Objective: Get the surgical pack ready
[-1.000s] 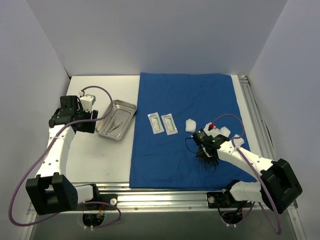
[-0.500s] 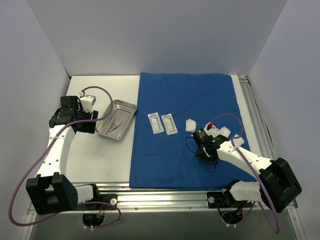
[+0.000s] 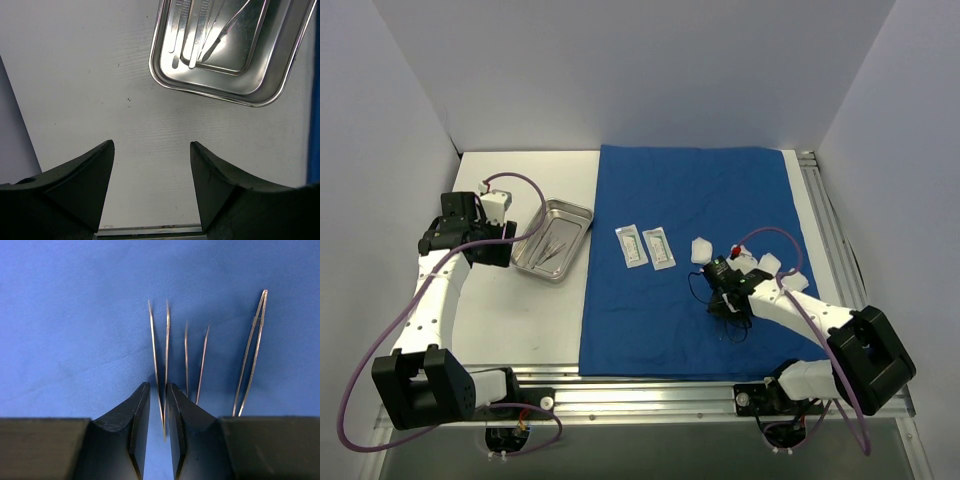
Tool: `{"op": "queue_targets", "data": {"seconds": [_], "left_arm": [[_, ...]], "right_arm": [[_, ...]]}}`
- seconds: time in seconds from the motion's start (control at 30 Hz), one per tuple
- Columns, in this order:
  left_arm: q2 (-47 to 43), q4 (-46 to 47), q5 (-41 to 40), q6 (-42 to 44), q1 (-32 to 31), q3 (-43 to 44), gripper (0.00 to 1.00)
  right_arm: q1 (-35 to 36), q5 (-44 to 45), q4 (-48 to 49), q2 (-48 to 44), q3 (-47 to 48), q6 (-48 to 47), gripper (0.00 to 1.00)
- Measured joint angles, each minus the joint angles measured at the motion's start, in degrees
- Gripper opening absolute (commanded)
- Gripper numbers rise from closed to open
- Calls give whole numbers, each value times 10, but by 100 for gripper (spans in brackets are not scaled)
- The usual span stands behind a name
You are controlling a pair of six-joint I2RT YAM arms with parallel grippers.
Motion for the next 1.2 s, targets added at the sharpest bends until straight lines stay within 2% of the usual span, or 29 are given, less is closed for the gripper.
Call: {"op": "queue_targets", "data": {"seconds": [0.23, 0.37, 0.7, 0.8, 0.97, 1.2], "left_arm": [[0, 0, 0, 0, 0, 0, 71], [0, 0, 2, 0, 0, 0, 71], [0, 0, 2, 0, 0, 0, 71], [0, 0, 2, 2, 0, 0, 71], [1, 0, 1, 3, 0, 0, 71], [1, 0, -7, 3, 0, 0, 71]], "right_arm": [[-5, -2, 11, 6, -10, -4, 14], [-8, -1, 12, 3, -12, -7, 0], [-3, 0, -19, 0, 15, -18, 0], [19, 10, -45, 1, 85, -17, 0], [101, 36, -35, 46, 272, -15, 0], [180, 33, 77, 267, 508, -17, 0]]}}
